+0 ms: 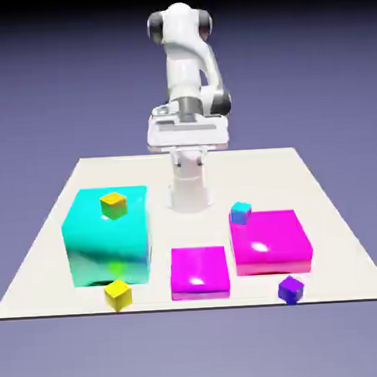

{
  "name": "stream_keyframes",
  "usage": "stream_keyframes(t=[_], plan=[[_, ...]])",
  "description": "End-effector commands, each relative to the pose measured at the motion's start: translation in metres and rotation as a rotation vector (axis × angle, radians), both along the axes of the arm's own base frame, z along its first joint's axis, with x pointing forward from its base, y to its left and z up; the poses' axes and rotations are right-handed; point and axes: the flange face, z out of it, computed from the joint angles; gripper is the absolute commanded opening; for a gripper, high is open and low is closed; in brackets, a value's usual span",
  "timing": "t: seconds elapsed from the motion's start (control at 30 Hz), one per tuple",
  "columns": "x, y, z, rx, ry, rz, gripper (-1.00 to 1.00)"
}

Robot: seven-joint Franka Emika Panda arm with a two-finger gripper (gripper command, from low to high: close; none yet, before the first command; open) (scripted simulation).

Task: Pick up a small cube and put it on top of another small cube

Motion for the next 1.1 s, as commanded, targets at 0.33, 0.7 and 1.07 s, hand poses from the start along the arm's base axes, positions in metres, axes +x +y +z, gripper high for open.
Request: stream_keyframes(t=[0.33, 0.7, 1.07], plan=[[0.09, -0.093, -0.064, 0.227, 0.43, -0.254, 0.0], [0.141, -0.183, -0.149, 0.415, 0.799, -0.474, 0.0], [0.166, -0.25, -0.228, 0.54, 1.104, -0.63, 0.0]])
